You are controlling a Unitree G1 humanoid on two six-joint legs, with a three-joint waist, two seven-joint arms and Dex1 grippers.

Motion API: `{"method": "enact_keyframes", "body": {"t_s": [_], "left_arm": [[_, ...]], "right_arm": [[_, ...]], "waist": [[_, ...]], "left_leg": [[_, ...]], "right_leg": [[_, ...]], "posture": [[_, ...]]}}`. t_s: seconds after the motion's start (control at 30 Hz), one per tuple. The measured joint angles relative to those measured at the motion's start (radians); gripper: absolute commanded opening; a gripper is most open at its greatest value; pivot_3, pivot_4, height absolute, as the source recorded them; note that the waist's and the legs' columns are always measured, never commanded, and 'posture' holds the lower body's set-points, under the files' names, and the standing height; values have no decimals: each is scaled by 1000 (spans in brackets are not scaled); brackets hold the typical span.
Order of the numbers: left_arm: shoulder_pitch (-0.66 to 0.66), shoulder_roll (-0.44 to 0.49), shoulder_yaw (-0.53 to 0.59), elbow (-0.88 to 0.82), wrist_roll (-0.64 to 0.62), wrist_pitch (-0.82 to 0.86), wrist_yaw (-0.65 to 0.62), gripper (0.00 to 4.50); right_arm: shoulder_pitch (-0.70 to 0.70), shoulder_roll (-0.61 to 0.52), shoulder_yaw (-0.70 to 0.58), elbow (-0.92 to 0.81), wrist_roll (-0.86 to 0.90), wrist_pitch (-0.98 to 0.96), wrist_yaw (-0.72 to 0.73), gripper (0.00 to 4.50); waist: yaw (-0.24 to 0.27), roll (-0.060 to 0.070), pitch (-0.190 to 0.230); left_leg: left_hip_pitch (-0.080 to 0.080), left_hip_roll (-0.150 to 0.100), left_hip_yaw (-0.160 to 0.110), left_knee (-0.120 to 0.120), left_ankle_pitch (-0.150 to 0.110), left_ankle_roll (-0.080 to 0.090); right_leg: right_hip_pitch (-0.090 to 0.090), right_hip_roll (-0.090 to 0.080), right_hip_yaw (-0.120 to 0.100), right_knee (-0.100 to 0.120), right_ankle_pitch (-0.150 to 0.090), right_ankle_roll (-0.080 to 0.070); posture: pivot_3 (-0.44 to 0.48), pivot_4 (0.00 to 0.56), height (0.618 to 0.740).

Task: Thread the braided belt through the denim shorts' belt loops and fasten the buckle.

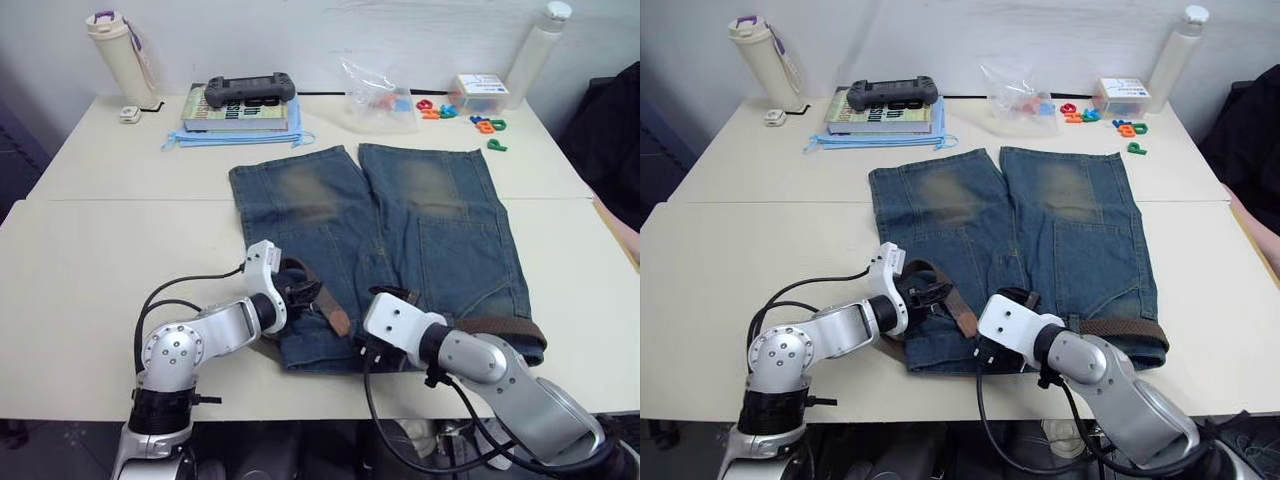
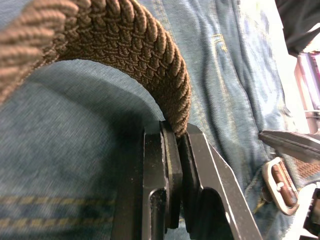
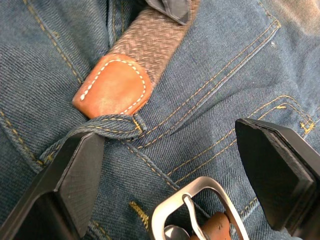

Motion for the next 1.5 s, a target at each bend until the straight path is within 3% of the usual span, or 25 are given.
{"method": "enact_keyframes", "body": {"t_s": [0.1,0.4,0.57,0.77,0.9,1.17,1.5], "left_arm": [[21,26,28,-28,-36,1,28,0],[83,235,109,-73,-152,4,31,0],[129,287,133,-92,-215,-45,75,0],[158,278,129,-115,-252,-121,136,0],[207,242,116,-157,-243,-181,163,0],[301,240,100,-213,-150,-235,74,0],[310,83,104,-208,-82,-362,47,0]], "right_arm": [[-42,44,27,35,-10,2,8,4385],[-161,184,78,203,-29,-55,42,4385],[-219,242,81,311,-45,-104,50,4385],[-222,263,74,333,-52,-112,55,4385],[-198,218,61,272,-51,-88,82,4385],[-162,105,-72,110,3,-22,171,4385],[-159,103,-285,-3,200,71,248,4385]], "waist": [[-6,0,0],[-29,0,0],[-24,0,0],[-25,0,0],[-20,0,0],[-21,1,2],[-6,2,3]], "left_leg": [[3,0,0,0,0,-2],[4,1,-1,-1,0,-6],[4,1,-2,-1,1,-7],[4,1,-2,-1,1,-7],[4,1,-2,-1,0,-6],[3,1,-2,-1,0,-6],[0,1,-4,-1,-1,-4]], "right_leg": [[1,0,0,3,-1,-3],[-1,1,0,10,-4,-8],[-1,1,-1,11,-5,-9],[-2,1,-1,12,-5,-9],[-2,0,-1,11,-5,-9],[-2,0,-1,10,-5,-10],[-1,-1,-3,5,-5,-10]], "posture": [[0,150,659],[0,150,659],[0,150,659],[0,150,659],[0,150,659],[0,150,659],[0,150,659]]}}
